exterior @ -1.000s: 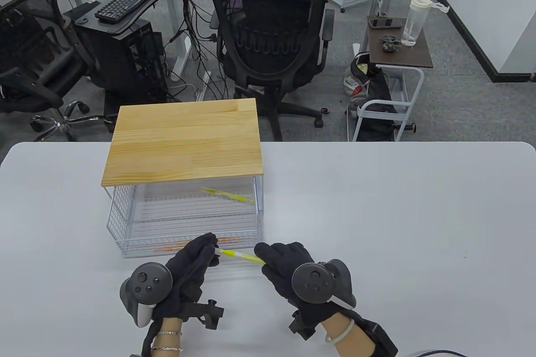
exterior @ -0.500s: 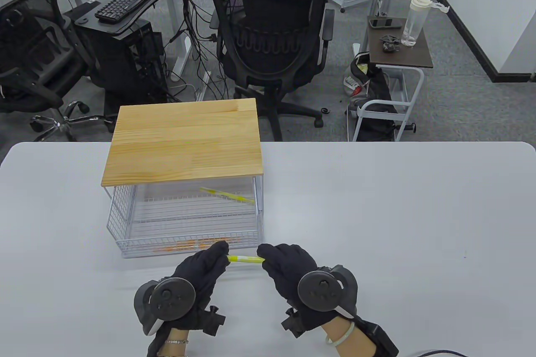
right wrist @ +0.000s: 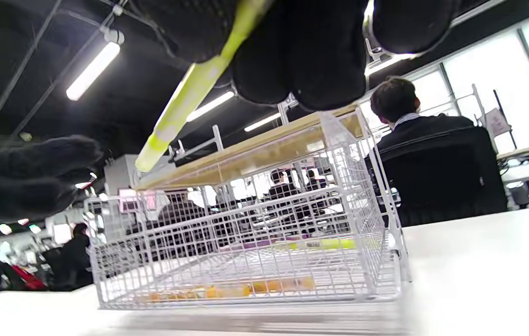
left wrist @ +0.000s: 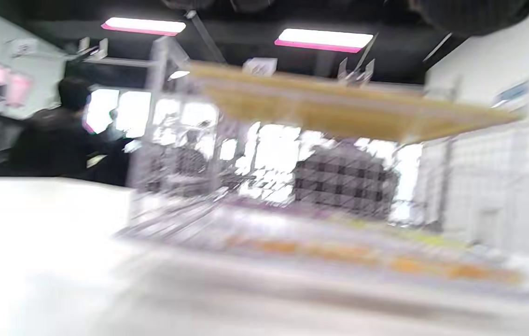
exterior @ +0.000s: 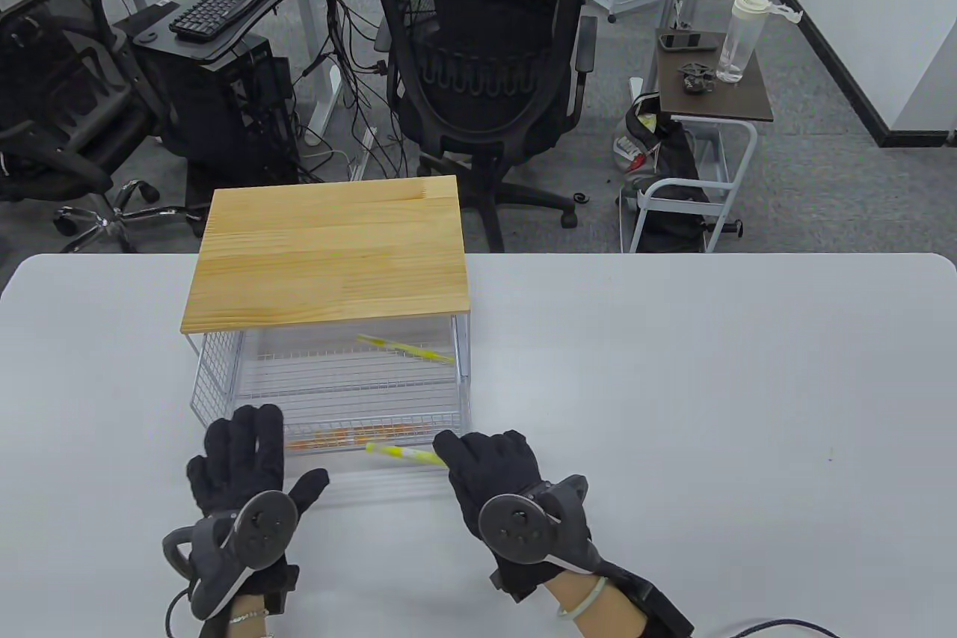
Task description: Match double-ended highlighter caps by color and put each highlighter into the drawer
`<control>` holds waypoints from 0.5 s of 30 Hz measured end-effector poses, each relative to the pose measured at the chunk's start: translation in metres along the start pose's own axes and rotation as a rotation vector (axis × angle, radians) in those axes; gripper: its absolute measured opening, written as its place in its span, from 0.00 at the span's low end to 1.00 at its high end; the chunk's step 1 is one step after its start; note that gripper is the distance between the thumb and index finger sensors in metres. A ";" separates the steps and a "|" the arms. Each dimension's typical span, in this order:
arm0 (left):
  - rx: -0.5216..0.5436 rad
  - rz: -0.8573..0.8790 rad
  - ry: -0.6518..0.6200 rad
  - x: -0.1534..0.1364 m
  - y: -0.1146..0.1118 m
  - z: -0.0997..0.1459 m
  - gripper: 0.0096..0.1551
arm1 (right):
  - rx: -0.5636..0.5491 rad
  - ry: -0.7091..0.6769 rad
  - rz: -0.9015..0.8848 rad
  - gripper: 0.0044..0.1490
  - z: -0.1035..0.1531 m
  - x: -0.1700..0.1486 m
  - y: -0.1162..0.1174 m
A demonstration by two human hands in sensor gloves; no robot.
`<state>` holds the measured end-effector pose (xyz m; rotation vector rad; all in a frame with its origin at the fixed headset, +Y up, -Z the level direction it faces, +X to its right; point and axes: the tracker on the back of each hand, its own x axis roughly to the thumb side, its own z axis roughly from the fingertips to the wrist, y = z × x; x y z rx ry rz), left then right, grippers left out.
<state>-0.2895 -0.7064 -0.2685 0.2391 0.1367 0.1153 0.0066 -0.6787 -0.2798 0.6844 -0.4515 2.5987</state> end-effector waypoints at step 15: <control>-0.188 0.057 0.283 -0.068 -0.034 -0.002 0.62 | 0.413 0.393 0.130 0.45 -0.125 0.041 0.085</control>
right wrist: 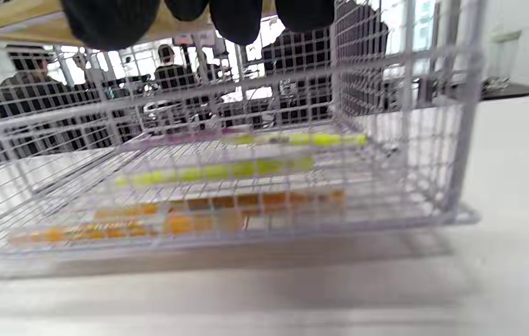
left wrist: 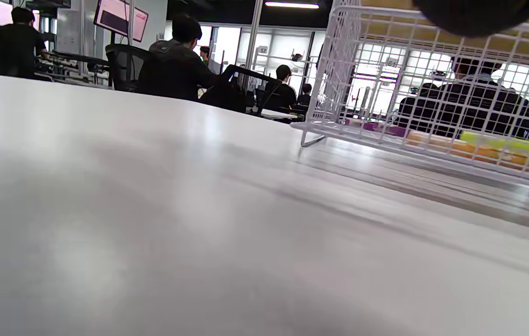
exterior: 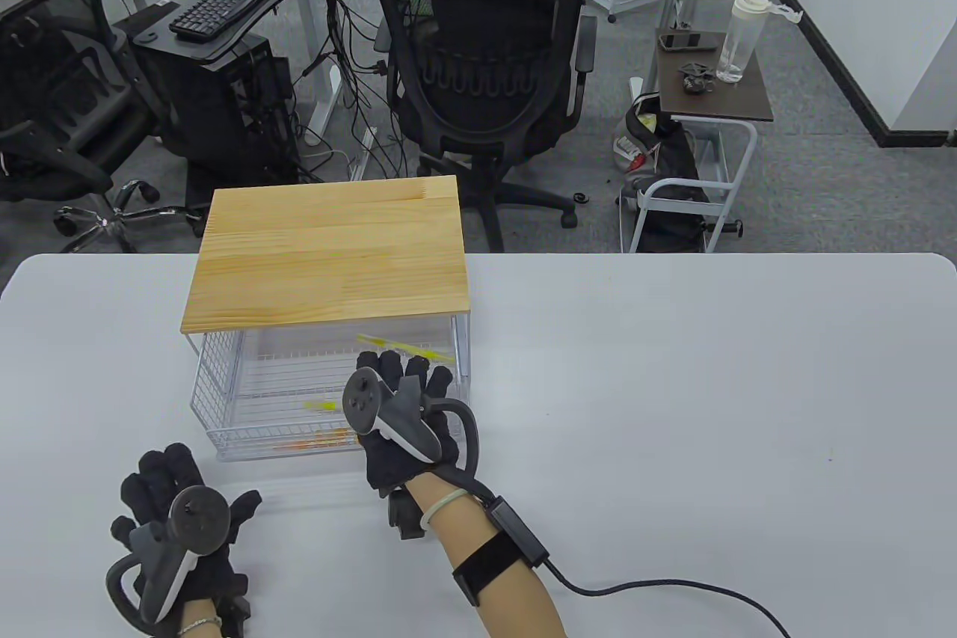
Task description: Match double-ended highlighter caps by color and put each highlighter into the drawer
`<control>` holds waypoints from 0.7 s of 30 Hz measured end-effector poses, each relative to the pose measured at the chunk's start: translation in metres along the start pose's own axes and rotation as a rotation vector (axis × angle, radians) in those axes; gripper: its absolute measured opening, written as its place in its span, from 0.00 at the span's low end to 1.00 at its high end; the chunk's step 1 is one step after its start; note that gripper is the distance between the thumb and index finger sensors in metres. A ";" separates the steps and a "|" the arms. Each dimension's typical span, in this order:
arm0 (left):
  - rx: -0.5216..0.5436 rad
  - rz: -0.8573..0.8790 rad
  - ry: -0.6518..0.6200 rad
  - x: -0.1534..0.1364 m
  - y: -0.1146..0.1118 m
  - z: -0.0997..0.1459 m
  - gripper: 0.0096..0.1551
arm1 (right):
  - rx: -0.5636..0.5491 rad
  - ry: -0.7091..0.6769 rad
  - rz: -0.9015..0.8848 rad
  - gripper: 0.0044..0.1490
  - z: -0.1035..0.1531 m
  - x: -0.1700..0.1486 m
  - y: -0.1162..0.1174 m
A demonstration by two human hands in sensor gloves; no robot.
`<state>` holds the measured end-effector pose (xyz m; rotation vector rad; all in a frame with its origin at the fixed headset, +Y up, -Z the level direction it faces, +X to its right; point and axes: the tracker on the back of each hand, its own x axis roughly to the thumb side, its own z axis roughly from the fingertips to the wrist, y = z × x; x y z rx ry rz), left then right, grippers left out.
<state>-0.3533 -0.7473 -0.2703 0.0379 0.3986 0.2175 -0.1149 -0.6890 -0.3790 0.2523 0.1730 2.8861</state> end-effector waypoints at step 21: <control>-0.050 0.015 -0.029 0.008 -0.007 0.001 0.62 | -0.312 0.048 0.354 0.17 -0.012 0.018 0.041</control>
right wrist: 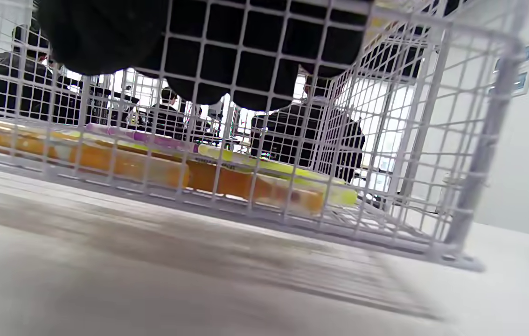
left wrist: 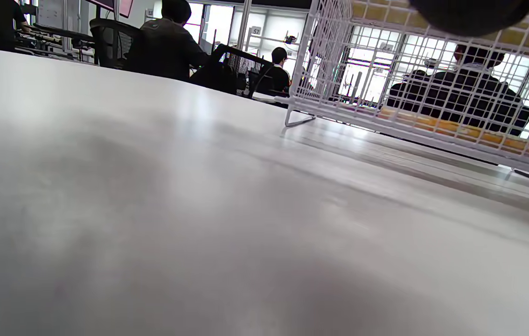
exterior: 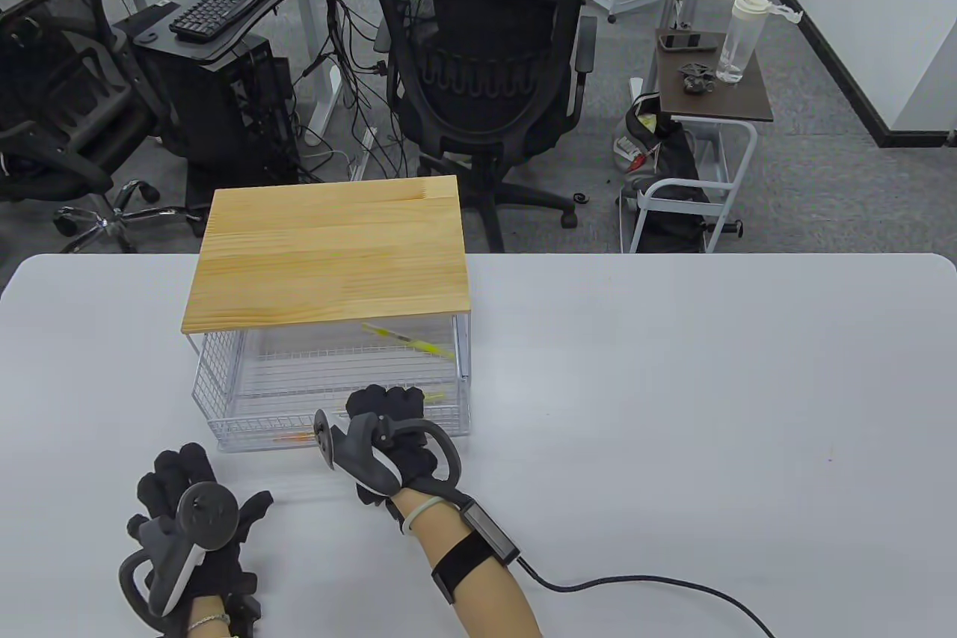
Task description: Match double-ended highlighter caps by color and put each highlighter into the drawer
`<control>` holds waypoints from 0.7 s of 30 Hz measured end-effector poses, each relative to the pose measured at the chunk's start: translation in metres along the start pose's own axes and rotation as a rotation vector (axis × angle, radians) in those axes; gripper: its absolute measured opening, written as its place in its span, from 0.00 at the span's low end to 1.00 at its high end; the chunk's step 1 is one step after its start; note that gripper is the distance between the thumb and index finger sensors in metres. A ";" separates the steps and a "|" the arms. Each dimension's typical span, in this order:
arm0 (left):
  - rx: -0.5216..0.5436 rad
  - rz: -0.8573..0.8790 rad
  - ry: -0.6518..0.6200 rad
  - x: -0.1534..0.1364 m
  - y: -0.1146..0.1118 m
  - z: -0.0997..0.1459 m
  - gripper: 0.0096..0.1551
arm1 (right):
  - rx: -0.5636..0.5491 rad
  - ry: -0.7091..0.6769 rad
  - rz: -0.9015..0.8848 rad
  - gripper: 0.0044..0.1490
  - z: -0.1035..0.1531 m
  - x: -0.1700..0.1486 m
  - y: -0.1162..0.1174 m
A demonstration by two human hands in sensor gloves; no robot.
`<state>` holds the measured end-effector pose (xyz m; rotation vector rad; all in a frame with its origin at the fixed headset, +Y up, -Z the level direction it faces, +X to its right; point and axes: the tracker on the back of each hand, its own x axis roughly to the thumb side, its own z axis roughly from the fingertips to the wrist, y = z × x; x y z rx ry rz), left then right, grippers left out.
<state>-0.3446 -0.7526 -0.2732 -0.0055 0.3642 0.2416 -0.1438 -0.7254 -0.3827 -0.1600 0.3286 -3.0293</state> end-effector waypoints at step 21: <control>0.045 -0.051 -0.050 0.014 0.006 -0.004 0.62 | 0.143 0.200 0.061 0.18 -0.059 0.007 0.016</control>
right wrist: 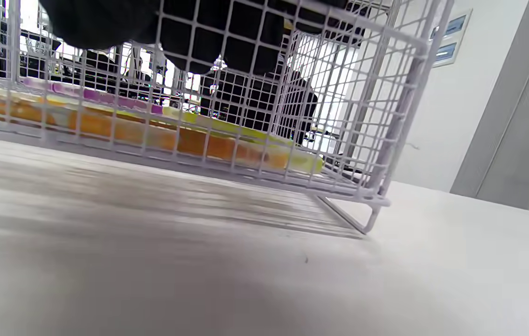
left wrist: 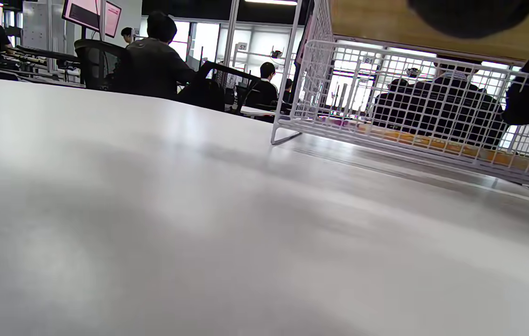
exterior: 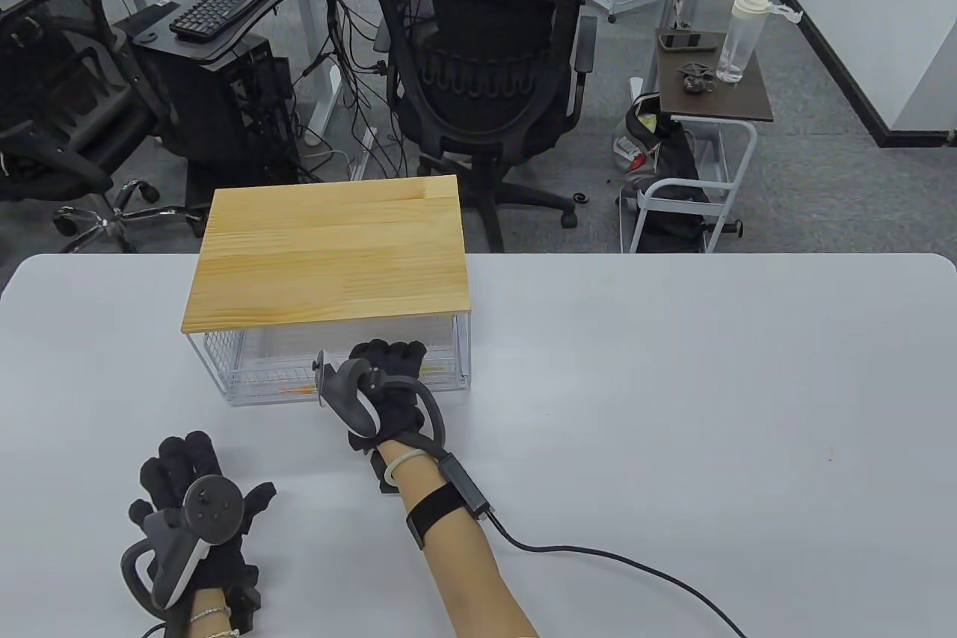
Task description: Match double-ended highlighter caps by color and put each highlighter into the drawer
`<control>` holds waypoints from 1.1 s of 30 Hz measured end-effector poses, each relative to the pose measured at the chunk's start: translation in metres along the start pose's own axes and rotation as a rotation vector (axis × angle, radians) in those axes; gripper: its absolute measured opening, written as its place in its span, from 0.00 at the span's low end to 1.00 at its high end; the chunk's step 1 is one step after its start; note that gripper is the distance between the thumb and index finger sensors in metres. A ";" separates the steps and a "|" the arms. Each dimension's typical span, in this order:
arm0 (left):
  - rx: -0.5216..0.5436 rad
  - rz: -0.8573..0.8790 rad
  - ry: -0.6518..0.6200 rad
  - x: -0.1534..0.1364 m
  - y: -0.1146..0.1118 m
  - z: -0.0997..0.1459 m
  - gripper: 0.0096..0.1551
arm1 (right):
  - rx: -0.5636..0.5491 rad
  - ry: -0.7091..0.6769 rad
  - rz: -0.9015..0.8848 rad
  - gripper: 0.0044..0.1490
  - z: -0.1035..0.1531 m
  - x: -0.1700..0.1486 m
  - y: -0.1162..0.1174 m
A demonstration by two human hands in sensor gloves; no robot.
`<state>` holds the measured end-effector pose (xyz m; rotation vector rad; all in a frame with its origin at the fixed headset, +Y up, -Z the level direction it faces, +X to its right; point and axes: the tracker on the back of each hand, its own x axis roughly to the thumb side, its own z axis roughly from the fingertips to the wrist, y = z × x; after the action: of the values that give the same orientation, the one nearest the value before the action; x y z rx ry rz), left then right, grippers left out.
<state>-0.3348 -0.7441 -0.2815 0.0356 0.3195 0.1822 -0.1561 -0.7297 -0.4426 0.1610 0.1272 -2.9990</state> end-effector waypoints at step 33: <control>0.113 -0.296 -0.407 0.110 0.004 0.024 0.60 | -0.218 -0.318 -0.144 0.50 0.105 -0.221 0.015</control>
<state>-0.2250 -0.7205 -0.2925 0.1345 -0.0734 -0.1375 0.0532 -0.7250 -0.3146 -0.3604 0.4445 -3.0740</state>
